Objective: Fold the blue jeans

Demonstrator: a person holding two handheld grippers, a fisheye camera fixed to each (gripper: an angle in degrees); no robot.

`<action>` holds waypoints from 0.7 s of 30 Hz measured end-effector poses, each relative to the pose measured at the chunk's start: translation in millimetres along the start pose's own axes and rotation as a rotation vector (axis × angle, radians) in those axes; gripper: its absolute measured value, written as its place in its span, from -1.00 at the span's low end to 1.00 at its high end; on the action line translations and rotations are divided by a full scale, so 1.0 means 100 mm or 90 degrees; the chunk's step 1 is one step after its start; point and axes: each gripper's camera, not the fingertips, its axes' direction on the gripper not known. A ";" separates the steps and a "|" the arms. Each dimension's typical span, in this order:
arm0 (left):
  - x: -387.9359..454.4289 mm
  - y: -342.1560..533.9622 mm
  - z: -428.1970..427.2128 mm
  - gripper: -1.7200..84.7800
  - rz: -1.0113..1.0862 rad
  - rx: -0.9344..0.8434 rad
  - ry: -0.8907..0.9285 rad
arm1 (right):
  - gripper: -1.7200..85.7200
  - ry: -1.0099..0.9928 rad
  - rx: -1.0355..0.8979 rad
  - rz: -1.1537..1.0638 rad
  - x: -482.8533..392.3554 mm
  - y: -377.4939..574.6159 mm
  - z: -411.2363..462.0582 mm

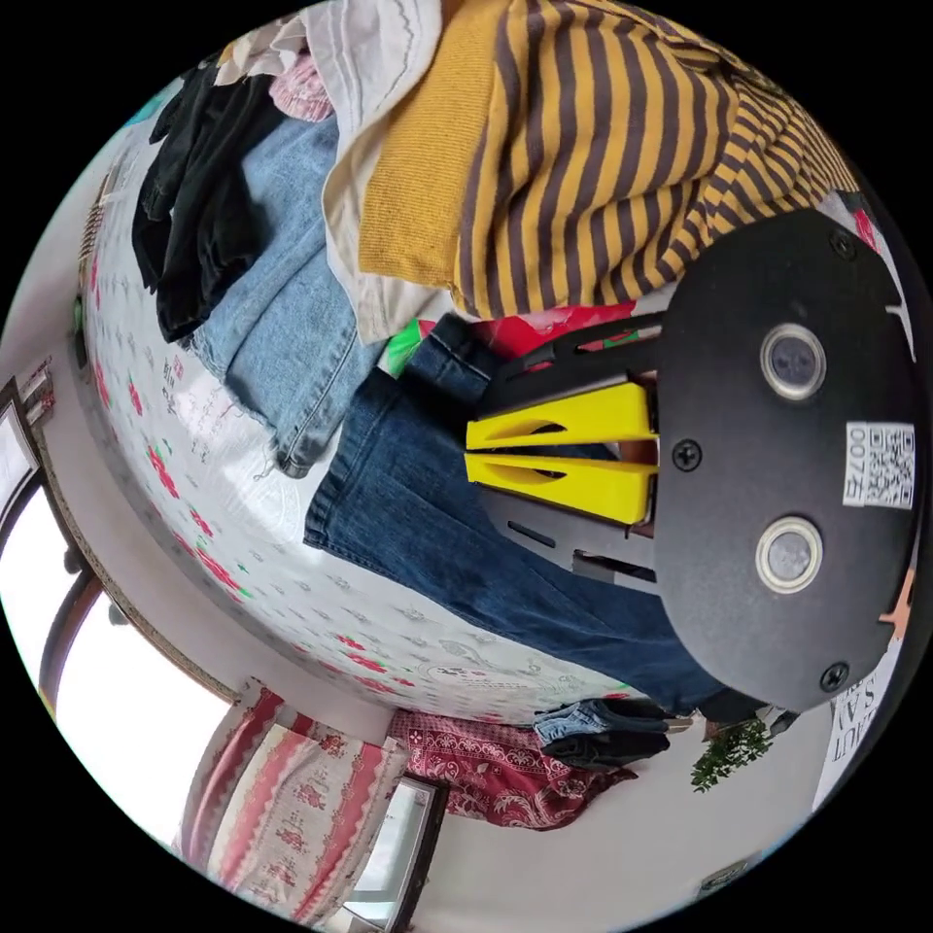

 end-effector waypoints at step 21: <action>-0.61 0.42 -0.17 -0.97 -0.063 0.033 0.174 | -0.90 0.005 0.047 0.068 1.02 0.54 -0.61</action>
